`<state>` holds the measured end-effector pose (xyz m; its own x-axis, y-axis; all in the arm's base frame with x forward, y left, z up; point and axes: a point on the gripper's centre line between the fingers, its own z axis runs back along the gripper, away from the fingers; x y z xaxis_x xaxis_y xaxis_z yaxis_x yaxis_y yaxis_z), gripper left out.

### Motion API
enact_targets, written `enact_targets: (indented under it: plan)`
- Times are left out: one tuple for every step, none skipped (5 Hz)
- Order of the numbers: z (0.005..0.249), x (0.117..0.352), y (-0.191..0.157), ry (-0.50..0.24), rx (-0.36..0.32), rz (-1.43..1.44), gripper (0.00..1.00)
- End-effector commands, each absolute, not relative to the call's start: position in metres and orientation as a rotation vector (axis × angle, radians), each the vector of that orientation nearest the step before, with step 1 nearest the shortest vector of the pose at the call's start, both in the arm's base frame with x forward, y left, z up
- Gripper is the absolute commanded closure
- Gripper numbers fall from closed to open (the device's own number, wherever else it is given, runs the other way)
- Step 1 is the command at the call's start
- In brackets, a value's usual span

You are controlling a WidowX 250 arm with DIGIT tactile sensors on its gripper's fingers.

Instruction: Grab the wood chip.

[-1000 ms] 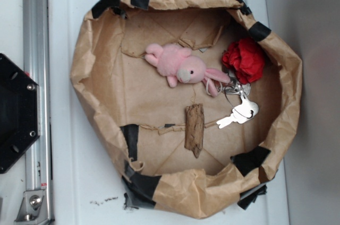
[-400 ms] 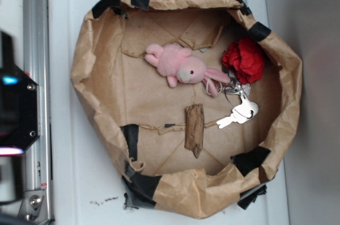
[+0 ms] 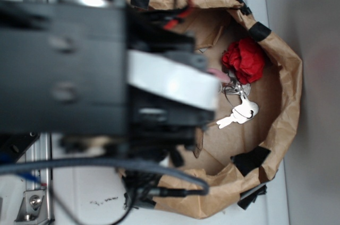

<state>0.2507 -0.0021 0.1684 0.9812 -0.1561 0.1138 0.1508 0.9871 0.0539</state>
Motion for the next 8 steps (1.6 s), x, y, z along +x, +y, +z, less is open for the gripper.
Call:
enact_targets:
  plan:
    - [0.137,0.273,-0.001,-0.067,0.033,-0.611,0.0]
    - [0.104,0.274,-0.005,0.024,0.065,-0.773,0.0]
    - [0.074,0.267,-0.013,-0.02,0.118,-0.876,0.0]
    - [0.059,0.259,-0.016,-0.101,0.09,-0.916,0.0]
    - [0.044,0.26,-0.015,-0.142,0.075,-0.916,0.0]
    - [0.039,0.271,-0.018,-0.174,0.041,-0.924,0.0]
    - [0.048,0.28,-0.017,-0.173,0.064,-0.902,0.0]
    - [0.07,0.284,-0.01,-0.201,0.064,-0.879,0.0]
